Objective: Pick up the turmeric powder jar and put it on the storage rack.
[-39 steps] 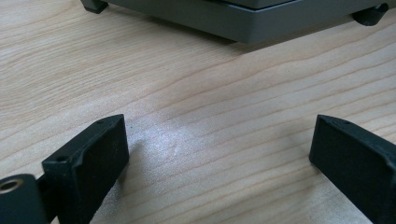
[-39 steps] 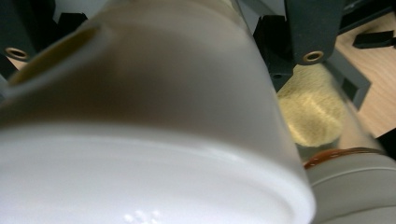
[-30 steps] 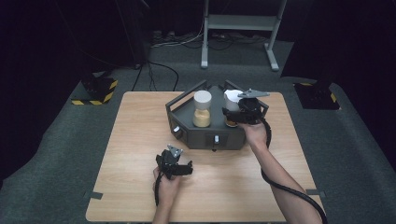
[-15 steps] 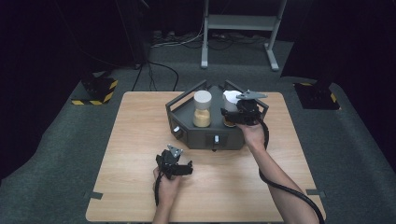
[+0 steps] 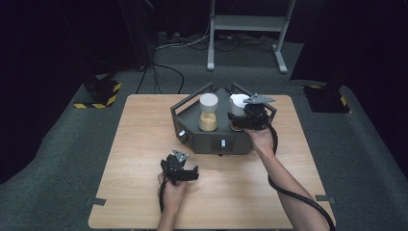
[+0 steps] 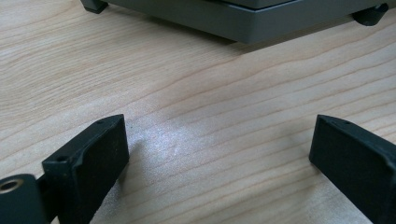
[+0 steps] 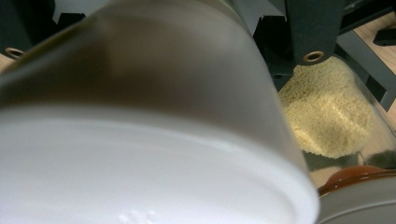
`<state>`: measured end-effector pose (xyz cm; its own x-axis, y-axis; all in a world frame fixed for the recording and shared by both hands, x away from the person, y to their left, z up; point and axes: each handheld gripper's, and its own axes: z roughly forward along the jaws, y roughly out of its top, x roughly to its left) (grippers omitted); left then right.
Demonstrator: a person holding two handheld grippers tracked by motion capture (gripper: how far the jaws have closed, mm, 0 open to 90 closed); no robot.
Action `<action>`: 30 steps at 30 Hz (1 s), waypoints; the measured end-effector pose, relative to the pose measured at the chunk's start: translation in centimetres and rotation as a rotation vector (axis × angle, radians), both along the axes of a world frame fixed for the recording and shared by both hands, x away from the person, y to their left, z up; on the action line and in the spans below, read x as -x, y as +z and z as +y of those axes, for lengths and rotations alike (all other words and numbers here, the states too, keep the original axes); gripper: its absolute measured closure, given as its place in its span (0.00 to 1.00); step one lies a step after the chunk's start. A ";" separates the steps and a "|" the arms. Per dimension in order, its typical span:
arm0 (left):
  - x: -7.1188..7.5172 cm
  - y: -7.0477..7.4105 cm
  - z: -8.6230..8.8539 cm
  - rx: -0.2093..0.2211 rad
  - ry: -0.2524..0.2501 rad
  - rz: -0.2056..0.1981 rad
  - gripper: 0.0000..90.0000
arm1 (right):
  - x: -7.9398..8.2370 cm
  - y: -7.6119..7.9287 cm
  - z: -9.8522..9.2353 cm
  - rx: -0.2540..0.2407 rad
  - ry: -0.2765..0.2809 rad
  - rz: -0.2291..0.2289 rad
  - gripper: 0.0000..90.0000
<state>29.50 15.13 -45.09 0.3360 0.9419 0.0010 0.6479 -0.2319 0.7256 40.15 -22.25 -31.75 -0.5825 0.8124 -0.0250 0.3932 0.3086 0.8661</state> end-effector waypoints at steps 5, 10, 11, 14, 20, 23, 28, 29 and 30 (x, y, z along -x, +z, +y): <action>0.0 0.0 0.0 -0.001 -0.001 0.000 0.05 | -0.1 0.1 0.1 0.003 0.000 0.011 0.32; 0.0 0.0 0.0 0.000 0.000 0.000 0.05 | -0.3 0.2 0.0 0.007 0.009 0.018 0.26; 0.0 0.0 0.0 -0.001 -0.001 0.000 0.05 | -0.4 0.2 -0.2 -0.006 0.017 0.025 0.22; 0.0 0.0 0.0 0.000 0.000 0.000 0.05 | -0.6 0.2 -0.4 -0.014 0.034 0.037 0.17; 0.0 0.0 0.0 0.000 0.000 0.000 0.05 | -0.8 0.1 -0.5 -0.016 0.051 0.047 0.11; 0.0 0.0 0.0 0.000 0.000 0.000 0.05 | -0.8 0.0 -0.8 -0.029 0.052 0.051 0.10; 0.0 0.0 0.0 -0.001 -0.001 0.000 0.05 | -0.6 -0.2 -1.3 -0.040 0.052 0.050 0.09; 0.0 0.0 0.0 0.000 0.000 0.000 0.05 | -0.5 -0.2 -1.4 -0.043 0.052 0.048 0.09; 0.0 0.0 0.0 0.000 0.000 0.000 0.05 | -0.5 -0.2 -1.4 -0.043 0.052 0.048 0.09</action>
<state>29.50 15.13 -45.09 0.3358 0.9419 0.0011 0.6478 -0.2318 0.7257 40.63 -23.65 -31.94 -0.6237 0.7807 0.0377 0.4189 0.2931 0.8595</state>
